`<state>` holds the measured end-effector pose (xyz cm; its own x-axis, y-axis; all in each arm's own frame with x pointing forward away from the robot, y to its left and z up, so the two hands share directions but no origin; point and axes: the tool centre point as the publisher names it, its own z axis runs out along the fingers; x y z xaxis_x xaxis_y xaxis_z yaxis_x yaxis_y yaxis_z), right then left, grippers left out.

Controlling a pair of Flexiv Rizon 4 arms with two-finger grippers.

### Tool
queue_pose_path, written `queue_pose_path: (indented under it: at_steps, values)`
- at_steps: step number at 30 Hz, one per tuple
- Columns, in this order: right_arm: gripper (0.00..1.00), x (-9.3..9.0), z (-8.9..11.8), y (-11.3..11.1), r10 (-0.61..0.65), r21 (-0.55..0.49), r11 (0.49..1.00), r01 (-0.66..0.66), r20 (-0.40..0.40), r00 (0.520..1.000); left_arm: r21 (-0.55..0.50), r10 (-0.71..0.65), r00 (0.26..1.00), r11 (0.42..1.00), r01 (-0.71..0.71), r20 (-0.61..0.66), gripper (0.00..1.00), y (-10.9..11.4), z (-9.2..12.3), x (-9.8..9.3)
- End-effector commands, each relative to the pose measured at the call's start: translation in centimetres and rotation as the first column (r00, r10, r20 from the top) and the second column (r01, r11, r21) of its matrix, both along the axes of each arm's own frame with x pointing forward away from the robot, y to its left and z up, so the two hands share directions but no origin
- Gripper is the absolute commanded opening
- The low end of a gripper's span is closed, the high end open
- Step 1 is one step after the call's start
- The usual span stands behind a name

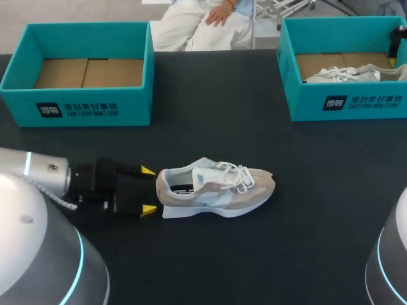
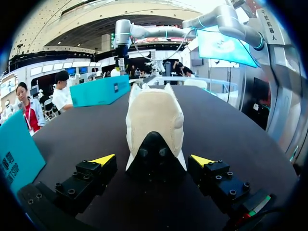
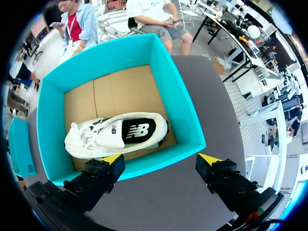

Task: Take the shoe out of the shoebox, open the shoe tongue, remove and reinsert the insole, then place the shoe into the shoebox

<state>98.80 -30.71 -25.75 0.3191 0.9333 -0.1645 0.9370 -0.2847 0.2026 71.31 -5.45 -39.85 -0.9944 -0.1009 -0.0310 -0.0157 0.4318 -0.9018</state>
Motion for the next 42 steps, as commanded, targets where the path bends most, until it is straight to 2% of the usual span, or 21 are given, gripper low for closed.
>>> queue_pose_path:
  at_steps: [1,7,15,18,26,27,29,30,31,42]
  values:
    - [1.00,-0.1,0.0,0.0,-0.001,-0.001,1.000,0.001,0.003,1.000,-0.001,-0.004,1.000,1.000,0.004,-0.008,1.00,-1.9,-0.7,-0.1]
    - [1.00,-0.1,0.0,0.0,-0.001,-0.001,1.000,0.001,0.003,1.000,-0.002,-0.016,1.000,1.000,0.016,-0.006,1.00,-3.2,-0.9,-0.6]
    - [1.00,-0.1,0.0,0.0,-0.001,-0.001,1.000,0.001,0.003,1.000,-0.007,-0.011,1.000,1.000,0.011,0.000,1.00,-4.8,-1.6,-0.2]
    - [1.00,-0.1,0.0,0.0,-0.001,-0.001,1.000,0.001,0.003,1.000,0.026,-0.015,0.999,1.000,0.014,0.031,1.00,-5.4,-1.6,-0.2]
    - [1.00,-0.1,0.0,0.0,-0.001,-0.001,1.000,0.001,0.003,1.000,0.008,0.012,1.000,1.000,-0.012,0.007,1.00,-5.6,-2.2,0.4]
    - [1.00,-0.1,0.0,0.0,-0.001,-0.001,1.000,0.001,0.003,1.000,0.007,0.014,1.000,1.000,-0.014,0.001,0.89,-5.7,-2.2,0.4]
    - [1.00,-0.1,0.0,0.0,-0.001,-0.001,1.000,0.001,0.003,1.000,0.014,0.011,1.000,1.000,-0.011,0.002,0.46,-5.7,-2.4,0.3]
    - [1.00,-0.1,0.0,0.0,-0.001,-0.001,1.000,0.001,0.003,1.000,0.015,0.011,1.000,1.000,-0.011,0.003,0.31,-5.7,-2.5,0.2]
    - [1.00,-0.1,0.0,0.0,-0.001,-0.001,1.000,0.001,0.003,1.000,0.015,0.008,1.000,1.000,-0.008,-0.002,0.00,-5.7,-2.6,0.1]
    - [1.00,-0.1,0.0,0.0,-0.001,-0.001,1.000,0.001,0.003,1.000,0.012,0.017,0.999,1.000,-0.017,-0.038,0.00,-5.5,-2.9,-0.1]
